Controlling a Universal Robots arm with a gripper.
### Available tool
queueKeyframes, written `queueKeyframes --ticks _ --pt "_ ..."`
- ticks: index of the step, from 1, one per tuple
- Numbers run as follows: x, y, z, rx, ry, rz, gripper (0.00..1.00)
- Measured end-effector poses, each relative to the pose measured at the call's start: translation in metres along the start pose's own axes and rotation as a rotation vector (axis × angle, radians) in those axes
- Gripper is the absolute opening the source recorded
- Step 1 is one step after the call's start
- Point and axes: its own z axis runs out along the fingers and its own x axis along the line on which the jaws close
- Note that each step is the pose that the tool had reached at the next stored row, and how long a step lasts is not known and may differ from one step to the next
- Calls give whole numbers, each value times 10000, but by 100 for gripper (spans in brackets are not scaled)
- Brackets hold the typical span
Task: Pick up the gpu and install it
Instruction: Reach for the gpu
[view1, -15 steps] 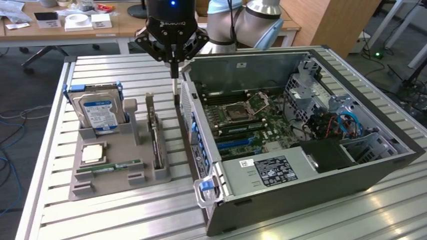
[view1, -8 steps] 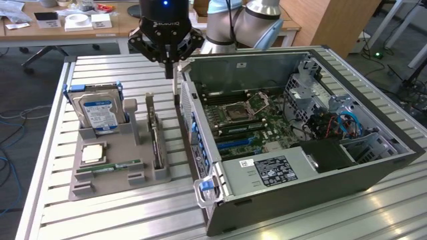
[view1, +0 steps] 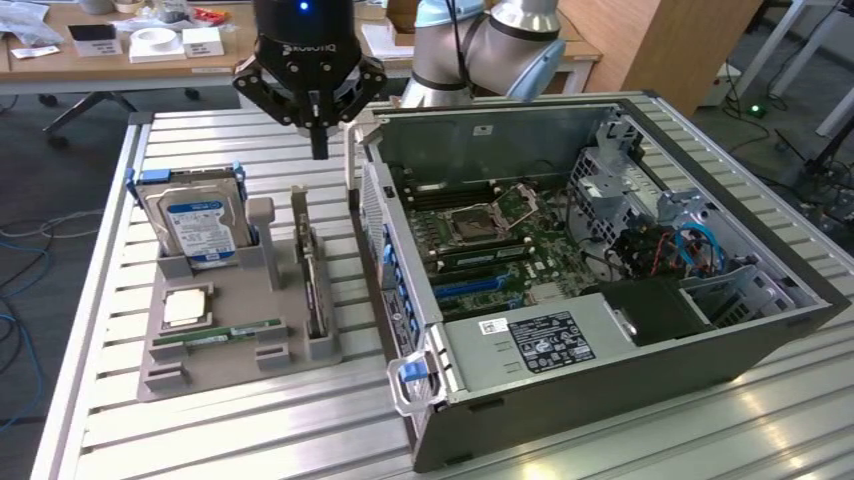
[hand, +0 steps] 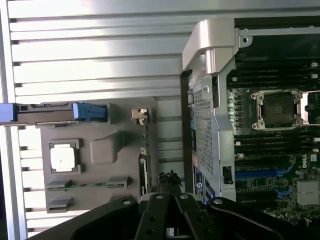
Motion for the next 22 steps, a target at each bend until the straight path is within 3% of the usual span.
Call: queueKeyframes --ticks 6,22 --pt "106 -8 -1 1 0 4 11" --pt "165 -18 112 1 0 4 11"
